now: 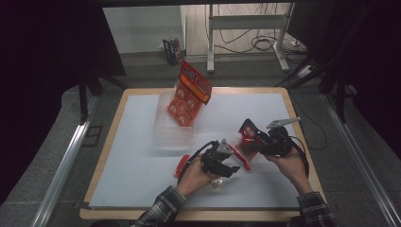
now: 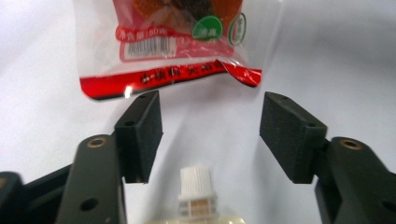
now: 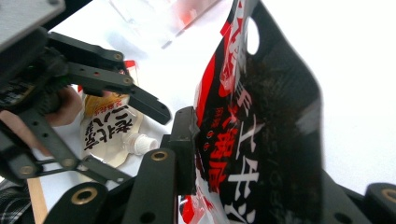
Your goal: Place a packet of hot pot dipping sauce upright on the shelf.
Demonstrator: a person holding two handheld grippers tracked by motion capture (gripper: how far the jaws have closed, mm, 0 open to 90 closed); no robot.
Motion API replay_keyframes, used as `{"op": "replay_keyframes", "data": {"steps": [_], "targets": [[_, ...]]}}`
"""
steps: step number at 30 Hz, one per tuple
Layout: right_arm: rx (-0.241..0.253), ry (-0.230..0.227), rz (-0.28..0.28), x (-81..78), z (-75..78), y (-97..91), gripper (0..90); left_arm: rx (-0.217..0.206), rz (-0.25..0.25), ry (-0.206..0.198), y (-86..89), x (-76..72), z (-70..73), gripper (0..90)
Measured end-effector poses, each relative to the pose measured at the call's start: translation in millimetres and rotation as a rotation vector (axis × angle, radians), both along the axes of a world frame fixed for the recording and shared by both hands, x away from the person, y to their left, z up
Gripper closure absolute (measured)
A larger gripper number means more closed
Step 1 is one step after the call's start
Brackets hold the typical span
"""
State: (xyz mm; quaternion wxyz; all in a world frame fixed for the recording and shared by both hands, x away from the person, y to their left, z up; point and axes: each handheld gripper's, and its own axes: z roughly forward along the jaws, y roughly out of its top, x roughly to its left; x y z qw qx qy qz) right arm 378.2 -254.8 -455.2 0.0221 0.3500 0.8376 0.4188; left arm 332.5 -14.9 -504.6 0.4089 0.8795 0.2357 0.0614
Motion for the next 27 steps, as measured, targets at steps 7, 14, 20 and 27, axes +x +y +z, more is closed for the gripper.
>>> {"op": "replay_keyframes", "data": {"steps": [7, 14, 20, 27], "targets": [[-0.004, -0.014, 0.005, 1.6, 4.6, 3.3, 68.7, -0.042, 0.006, -0.012, 21.5, -11.4, 9.0, 22.5], [-0.014, -0.030, 0.023, 4.3, 11.2, 12.1, 68.7, -0.091, 0.044, -0.018, 51.1, -26.9, 14.7, 11.6], [-0.022, -0.051, 0.046, 8.3, 20.1, 22.5, 68.7, -0.093, 0.095, -0.034, 76.6, -42.4, 10.0, 5.6], [-0.044, -0.079, 0.084, 15.6, 28.2, 39.0, 68.7, -0.074, 0.142, -0.054, 103.6, -59.6, 7.7, 1.8]]}}
